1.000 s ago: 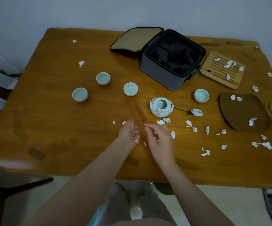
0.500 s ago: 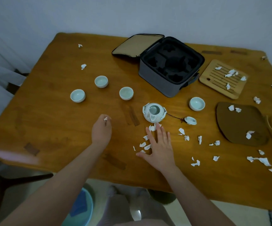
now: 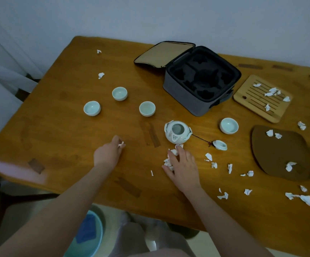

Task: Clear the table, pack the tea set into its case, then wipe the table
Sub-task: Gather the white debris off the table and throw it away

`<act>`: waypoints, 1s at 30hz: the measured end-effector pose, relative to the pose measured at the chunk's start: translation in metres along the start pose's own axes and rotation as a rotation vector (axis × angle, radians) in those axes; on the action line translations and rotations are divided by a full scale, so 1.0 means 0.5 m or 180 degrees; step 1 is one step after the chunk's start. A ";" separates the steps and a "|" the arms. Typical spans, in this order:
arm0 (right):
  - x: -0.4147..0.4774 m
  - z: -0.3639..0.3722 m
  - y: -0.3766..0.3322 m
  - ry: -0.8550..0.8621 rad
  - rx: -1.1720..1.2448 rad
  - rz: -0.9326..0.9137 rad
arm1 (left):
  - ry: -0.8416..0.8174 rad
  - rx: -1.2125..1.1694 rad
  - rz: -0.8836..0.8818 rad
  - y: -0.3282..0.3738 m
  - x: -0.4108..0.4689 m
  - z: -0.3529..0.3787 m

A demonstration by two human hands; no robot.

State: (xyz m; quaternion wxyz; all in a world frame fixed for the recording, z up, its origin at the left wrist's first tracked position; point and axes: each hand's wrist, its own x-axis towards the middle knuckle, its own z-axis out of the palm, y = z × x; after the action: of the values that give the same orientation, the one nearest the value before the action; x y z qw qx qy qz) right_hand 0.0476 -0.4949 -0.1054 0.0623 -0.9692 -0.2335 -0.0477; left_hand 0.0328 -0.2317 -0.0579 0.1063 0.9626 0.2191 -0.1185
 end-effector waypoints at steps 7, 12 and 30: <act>0.030 0.014 0.028 0.0324 -0.0042 -0.0227 | -0.0203 0.0421 -0.0003 0.009 0.017 0.008; 0.038 0.030 0.043 0.0492 -0.0025 -0.0150 | -0.0451 0.0771 0.0434 0.014 0.031 0.007; 0.030 -0.001 0.053 0.0885 0.0720 0.0364 | -0.0852 0.1207 0.1706 0.120 -0.061 -0.009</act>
State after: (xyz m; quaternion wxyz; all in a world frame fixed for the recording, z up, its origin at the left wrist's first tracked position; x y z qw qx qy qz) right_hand 0.0731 -0.5115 -0.1055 0.2051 -0.9518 -0.1711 -0.1510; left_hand 0.0338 -0.2955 -0.0362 -0.0193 0.9644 -0.0830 -0.2501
